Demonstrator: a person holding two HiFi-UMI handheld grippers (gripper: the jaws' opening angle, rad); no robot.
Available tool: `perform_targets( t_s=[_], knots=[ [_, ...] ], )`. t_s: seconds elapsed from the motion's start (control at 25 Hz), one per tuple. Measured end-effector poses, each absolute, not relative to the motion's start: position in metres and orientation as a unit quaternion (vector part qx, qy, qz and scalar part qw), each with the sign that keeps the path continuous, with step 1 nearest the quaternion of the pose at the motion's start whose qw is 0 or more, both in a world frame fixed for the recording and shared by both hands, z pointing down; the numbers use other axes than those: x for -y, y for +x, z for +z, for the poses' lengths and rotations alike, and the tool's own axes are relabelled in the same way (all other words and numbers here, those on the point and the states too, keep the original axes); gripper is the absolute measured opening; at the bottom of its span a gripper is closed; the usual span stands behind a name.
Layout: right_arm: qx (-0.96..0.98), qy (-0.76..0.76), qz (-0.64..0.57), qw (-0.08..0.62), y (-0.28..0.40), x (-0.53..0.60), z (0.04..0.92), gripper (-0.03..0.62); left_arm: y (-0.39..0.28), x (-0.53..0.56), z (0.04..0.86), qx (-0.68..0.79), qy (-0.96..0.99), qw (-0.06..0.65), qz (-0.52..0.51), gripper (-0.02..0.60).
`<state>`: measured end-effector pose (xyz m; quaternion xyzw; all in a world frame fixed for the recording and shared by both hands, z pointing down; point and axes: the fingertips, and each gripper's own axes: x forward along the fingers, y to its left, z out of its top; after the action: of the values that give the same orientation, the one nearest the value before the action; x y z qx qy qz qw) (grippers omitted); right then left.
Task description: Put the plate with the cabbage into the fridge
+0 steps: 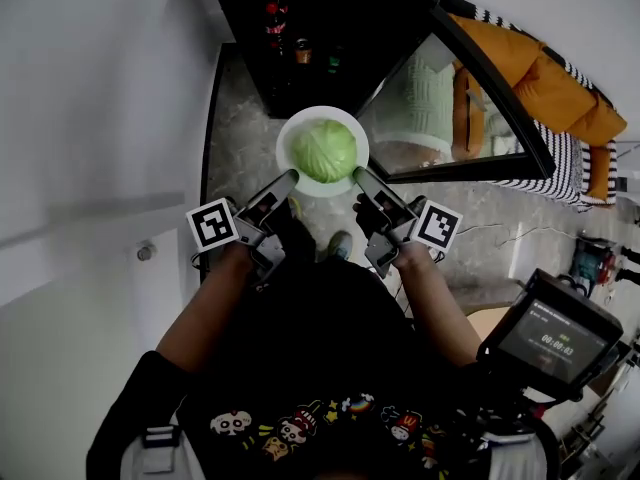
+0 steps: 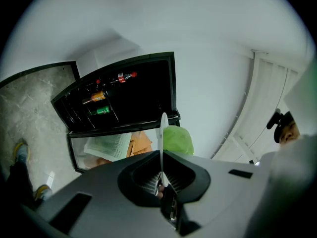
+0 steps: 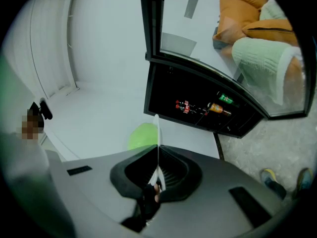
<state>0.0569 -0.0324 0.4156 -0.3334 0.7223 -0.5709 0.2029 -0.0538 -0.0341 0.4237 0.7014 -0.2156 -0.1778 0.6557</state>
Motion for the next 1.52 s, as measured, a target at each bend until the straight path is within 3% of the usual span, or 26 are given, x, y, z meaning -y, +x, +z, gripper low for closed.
perform_targets(
  t_s=[1.52],
  knots=[
    [-0.729,-0.32,-0.571,0.202,0.0575,0.0342,0.4239,0.014,-0.0533,0.0323,0.4276,0.237,0.708,0.639,-0.182,0.015]
  ],
)
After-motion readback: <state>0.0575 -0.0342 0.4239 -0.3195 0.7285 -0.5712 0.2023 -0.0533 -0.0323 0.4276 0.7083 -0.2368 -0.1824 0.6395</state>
